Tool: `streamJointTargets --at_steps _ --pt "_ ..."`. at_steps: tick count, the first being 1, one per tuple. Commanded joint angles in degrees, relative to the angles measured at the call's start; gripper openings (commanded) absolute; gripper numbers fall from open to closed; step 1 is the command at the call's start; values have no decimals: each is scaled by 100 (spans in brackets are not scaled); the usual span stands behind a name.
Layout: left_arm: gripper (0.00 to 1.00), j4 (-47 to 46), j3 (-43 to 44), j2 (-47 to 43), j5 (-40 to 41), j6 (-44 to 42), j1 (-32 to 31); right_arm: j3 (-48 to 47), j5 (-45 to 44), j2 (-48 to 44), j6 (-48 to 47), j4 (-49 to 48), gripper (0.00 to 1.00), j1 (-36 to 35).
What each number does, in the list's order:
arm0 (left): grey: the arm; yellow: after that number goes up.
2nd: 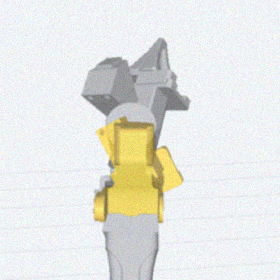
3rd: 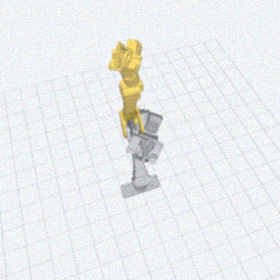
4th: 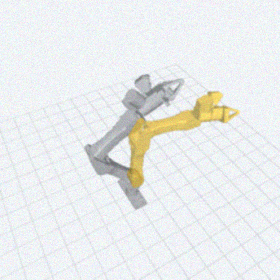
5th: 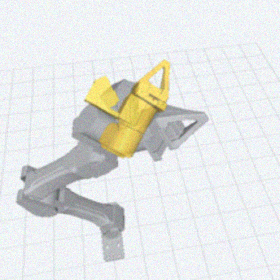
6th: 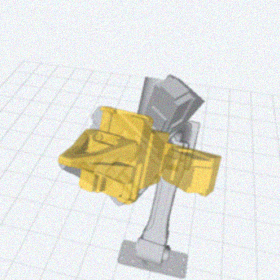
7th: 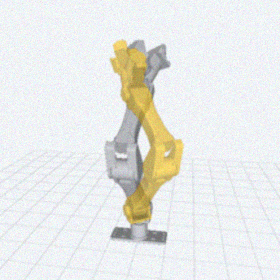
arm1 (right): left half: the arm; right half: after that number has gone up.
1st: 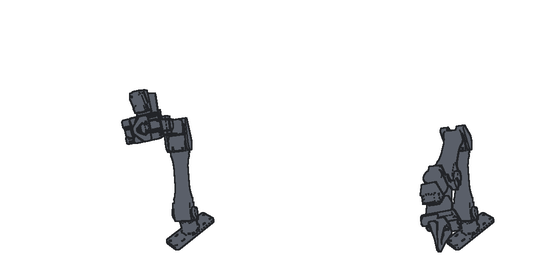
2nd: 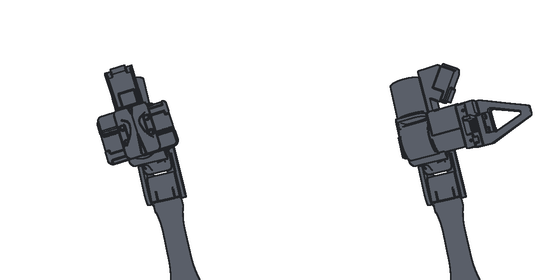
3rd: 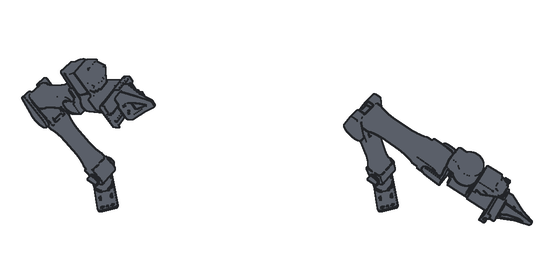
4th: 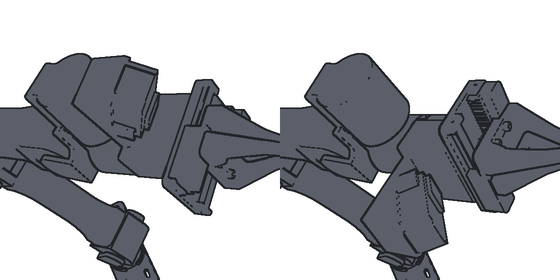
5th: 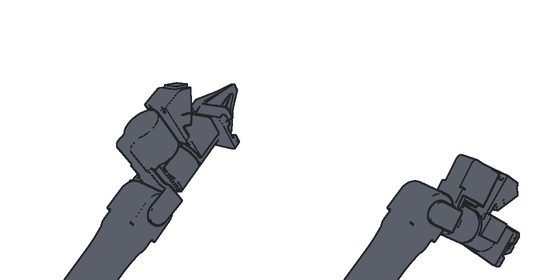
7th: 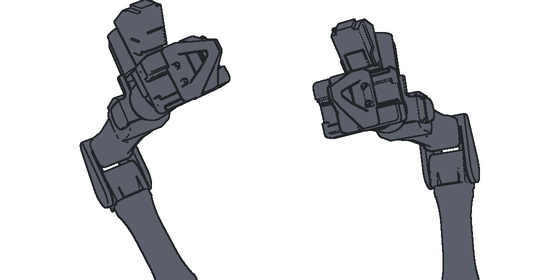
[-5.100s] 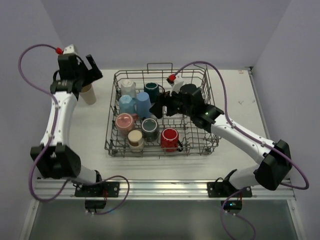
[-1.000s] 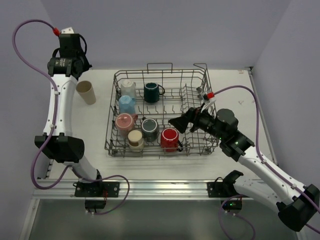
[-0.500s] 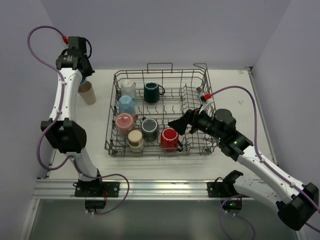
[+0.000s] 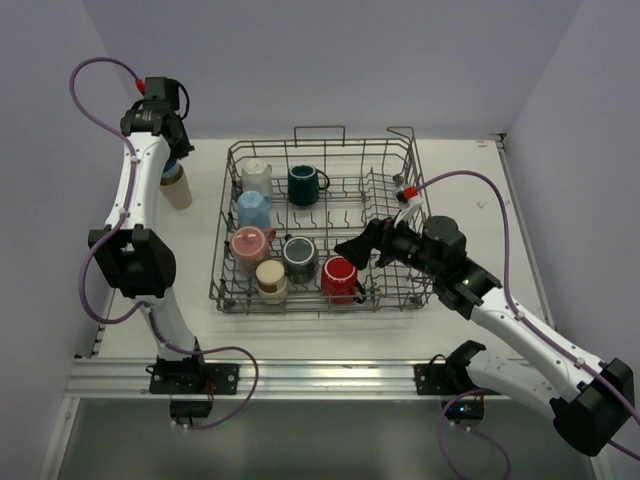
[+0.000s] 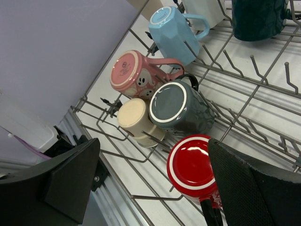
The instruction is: Unload the cups from the dish rack
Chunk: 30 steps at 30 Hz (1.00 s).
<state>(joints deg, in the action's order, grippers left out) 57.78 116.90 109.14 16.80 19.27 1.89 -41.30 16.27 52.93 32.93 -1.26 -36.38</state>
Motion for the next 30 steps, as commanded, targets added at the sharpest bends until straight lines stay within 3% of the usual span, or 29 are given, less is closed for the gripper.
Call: streamJointTargets --at_steps 1,28,30 --pt "0 -30 123 -60 113 -204 66 -27 78 25 -67 -129 99 -18" --pt "0 -206 70 424 -168 -362 294 -291 -10 455 -155 20 99 -53" --pt "4 -232 78 459 -203 -362 303 -317 -28 490 -155 20 99 -71"
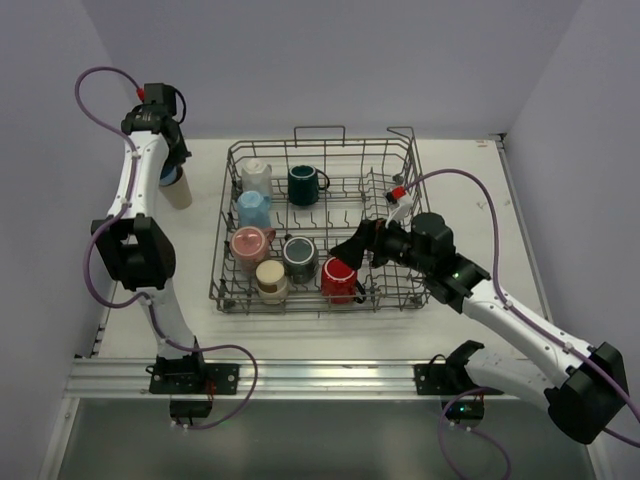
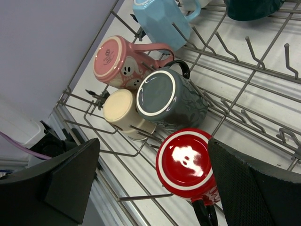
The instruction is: Unload the cups from the dish rack
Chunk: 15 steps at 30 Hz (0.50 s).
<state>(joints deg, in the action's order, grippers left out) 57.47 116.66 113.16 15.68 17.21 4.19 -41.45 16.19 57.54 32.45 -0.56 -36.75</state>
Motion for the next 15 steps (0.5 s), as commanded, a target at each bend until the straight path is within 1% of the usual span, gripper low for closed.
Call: streamJointTargets --at_steps 1,3,11,15 --pt "5 -201 102 74 -109 -157 82 -311 -19 47 -107 -41 99 -42" --pt "9 -210 129 92 -118 -157 91 -346 -19 73 -107 -15 99 -60" --pt "13 -193 269 206 -285 -166 135 -399 -54 135 -107 -6 99 -86" --pt "19 -193 331 267 -373 -166 188 -443 -72 170 -116 12 99 -104"
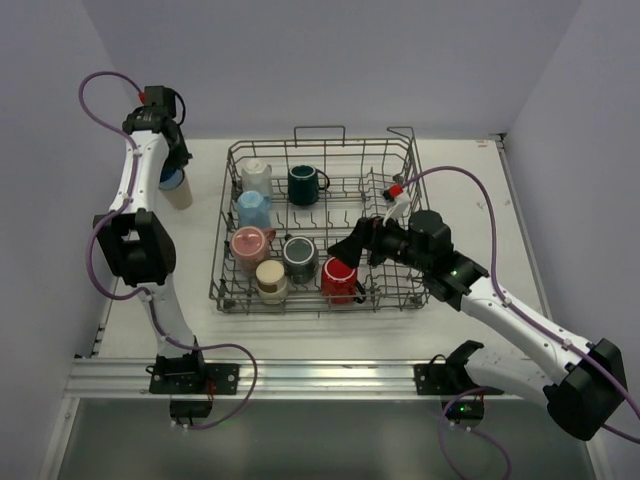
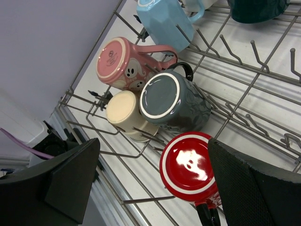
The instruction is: Unload the cups from the dish rack
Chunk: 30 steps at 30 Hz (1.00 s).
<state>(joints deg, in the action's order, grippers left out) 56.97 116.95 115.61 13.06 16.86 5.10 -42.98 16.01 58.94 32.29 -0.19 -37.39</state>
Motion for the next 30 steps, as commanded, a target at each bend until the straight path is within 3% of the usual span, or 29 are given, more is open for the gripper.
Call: streamJointTargets --at_steps 1,3,13,17,23,30 --pt "20 -142 320 58 -128 -131 113 -290 -54 48 -100 -25 99 -49" --pt "26 -134 338 93 -154 -122 122 -316 -63 65 -109 -17 99 -58" --pt "32 -256 496 129 -172 -78 158 -421 -54 144 -136 -17 99 -111" --pt "40 -458 470 -126 -286 -17 158 -527 -2 214 -232 1 99 -163" --pt "55 -1196 -101 -1136 -909 194 140 -878 16 443 -478 212 99 -383" --pt "61 -2593 -2065 -3146 -2095 510 -228 -1555 -326 900 -996 686 99 -805"
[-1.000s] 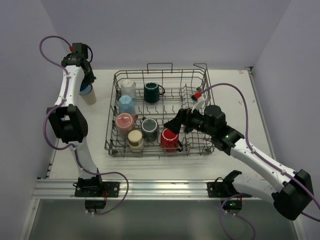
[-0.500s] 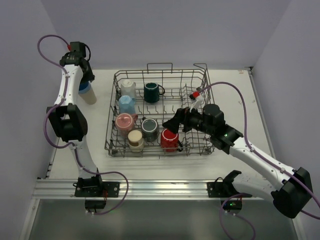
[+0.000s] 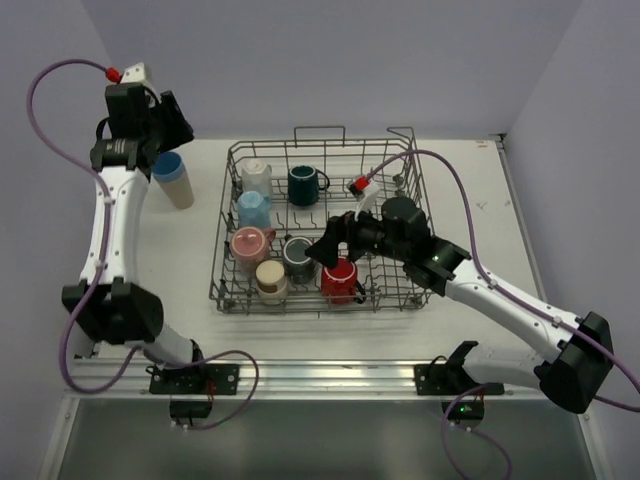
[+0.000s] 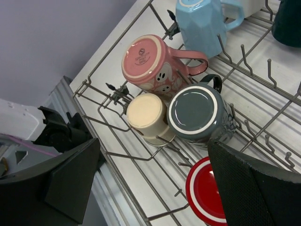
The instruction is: Unload the cups from the dish rack
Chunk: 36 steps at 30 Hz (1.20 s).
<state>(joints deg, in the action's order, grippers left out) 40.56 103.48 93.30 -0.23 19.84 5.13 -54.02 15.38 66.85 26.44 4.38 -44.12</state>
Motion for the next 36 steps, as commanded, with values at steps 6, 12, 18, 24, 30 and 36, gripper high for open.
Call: streamJointTargets --at_steps 6,12,18,24,30,36 --pt "75 -1867 -2741 -2664 -1147 451 -907 -715 -824 241 -622 414 99 -246" --pt "78 -1779 -4114 -3939 -1357 425 -1181 -1093 -378 513 -798 722 99 -290" --pt "83 -1543 -4784 -5064 -1419 276 -1181 -1321 -615 969 -842 950 99 -448" --pt "87 -1673 -5066 -6261 -787 179 -1181 -2033 -1212 1778 -1035 1082 99 -1080" --pt "93 -1813 -4908 -6570 260 12 -1347 -3078 -1404 2964 -1562 1161 99 -1493" --pt "98 -2156 -4969 -6859 936 56 -1427 -4037 -1853 3913 -2283 1469 99 -1767"
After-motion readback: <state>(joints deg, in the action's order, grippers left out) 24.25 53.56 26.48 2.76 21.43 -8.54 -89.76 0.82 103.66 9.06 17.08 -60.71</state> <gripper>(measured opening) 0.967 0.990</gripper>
